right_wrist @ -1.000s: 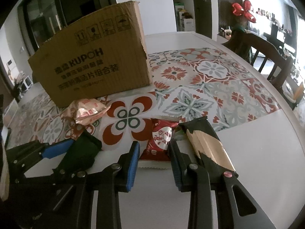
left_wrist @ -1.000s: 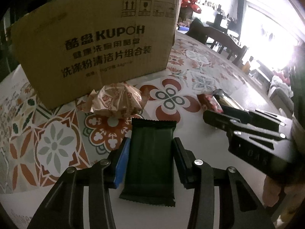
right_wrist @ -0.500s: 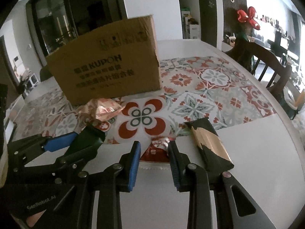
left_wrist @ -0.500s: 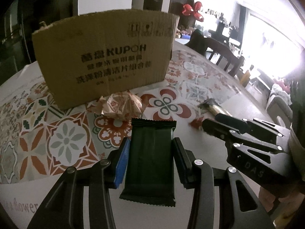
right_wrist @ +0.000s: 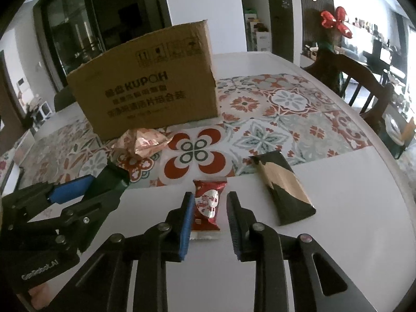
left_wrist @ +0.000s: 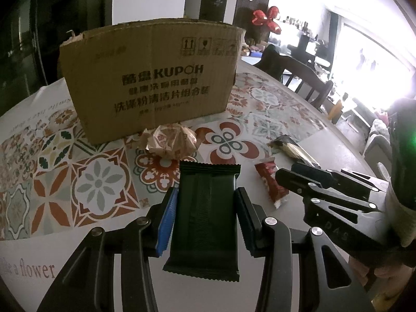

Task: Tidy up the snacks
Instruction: 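Grasp the dark green bar with the left tool while the right tool grasps the red snack packet, then lift the green bar and red packet over the cardboard box with both tools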

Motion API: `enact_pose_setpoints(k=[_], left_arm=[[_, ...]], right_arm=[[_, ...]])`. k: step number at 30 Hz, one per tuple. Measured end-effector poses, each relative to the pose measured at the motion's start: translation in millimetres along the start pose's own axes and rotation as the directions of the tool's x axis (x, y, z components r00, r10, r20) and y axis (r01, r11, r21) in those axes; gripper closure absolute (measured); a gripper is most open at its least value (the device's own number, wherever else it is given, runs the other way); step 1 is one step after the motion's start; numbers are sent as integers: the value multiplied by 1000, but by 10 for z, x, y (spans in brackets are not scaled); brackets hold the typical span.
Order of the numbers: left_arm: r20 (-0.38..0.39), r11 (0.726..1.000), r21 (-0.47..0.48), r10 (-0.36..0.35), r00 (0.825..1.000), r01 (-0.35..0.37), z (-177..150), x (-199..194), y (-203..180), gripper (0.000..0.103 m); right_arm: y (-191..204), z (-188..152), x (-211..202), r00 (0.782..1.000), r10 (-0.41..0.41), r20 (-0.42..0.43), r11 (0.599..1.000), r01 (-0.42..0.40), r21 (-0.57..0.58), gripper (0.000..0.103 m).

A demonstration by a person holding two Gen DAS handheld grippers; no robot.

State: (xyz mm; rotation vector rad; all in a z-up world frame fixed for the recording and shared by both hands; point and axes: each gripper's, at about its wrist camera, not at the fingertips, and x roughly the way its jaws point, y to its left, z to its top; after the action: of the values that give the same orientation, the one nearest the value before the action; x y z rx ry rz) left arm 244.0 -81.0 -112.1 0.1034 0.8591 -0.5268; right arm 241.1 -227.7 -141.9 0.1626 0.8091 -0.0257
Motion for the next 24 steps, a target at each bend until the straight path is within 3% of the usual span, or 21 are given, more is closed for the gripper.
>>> enact_pose_setpoints(k=[15,24], left_arm=[[15,1000,-27,14,1000,-14,18,3,61,59],[65,999,-39,17,998,-14,113,-169,75,59]], right_arm=[[42,22,265,998,-16,-66,1000,16,-6,78],[116,106,48,1000,16,-4,1000,-16,-19,79]])
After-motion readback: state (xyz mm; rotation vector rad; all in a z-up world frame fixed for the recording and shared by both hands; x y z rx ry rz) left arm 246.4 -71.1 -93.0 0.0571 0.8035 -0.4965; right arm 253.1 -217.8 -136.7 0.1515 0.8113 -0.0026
